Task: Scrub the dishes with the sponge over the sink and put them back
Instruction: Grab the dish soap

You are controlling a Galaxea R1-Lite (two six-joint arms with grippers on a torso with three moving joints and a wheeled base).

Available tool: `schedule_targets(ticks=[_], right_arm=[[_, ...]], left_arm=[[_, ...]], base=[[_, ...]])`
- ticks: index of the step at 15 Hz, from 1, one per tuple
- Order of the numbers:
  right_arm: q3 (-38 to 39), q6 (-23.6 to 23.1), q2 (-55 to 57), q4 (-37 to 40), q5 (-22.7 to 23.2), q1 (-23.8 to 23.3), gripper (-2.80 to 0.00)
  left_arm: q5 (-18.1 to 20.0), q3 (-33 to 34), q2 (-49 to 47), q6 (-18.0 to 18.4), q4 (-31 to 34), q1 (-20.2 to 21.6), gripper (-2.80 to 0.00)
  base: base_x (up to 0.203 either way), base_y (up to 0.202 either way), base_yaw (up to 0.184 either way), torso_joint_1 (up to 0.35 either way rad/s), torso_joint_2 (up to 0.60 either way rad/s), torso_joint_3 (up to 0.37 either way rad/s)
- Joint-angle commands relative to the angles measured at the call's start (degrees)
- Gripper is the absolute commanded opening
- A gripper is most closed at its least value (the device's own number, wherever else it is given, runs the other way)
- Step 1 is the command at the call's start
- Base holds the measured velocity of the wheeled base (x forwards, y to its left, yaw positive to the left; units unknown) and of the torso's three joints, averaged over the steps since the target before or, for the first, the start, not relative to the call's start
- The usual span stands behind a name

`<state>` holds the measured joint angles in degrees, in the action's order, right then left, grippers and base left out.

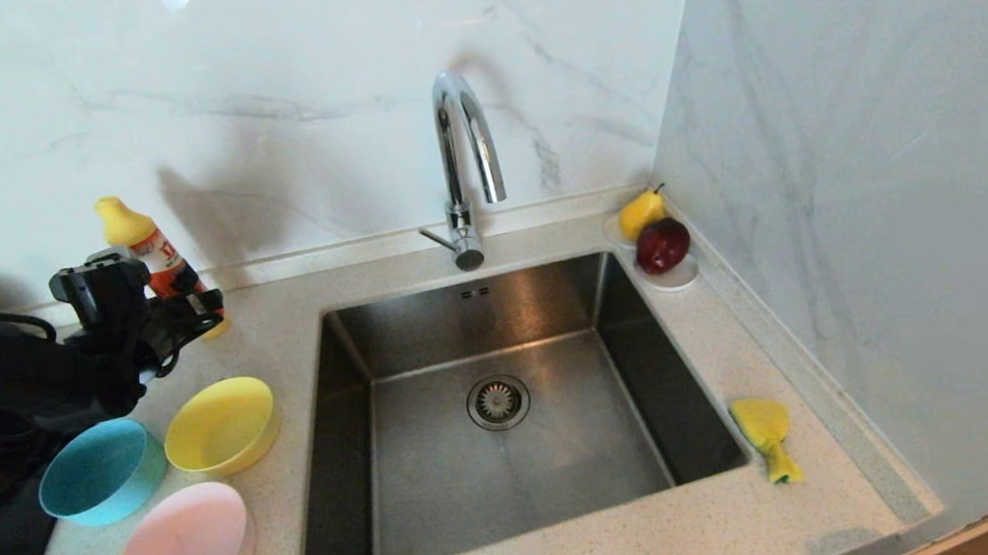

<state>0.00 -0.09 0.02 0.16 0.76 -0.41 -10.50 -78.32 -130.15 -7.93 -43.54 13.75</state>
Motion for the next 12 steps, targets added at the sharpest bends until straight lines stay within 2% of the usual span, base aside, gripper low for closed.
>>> schedule_targets(ticks=[1,5,12], right_arm=[[0.00,0.00,0.02,0.02,0.03,-0.02,-2.80],[0.00,0.00,0.06,0.02,0.03,0.05,-2.80],[0.00,0.00,0.06,0.02,0.03,-0.02,-2.80]], left_arm=[[-0.05,-2.20,-2.29,0.18,-0.23,0.05,0.00],[-0.13,-7.46,-5.41,2.40,-0.23,0.05,0.00],[-0.16,-15.14,-9.26,3.06,-0.16,0.02,0.00]], base=[[0.000,0.000,0.000,0.000,0.00,0.000],[0.000,0.000,0.000,0.000,0.00,0.000],[0.000,0.000,0.000,0.000,0.00,0.000]])
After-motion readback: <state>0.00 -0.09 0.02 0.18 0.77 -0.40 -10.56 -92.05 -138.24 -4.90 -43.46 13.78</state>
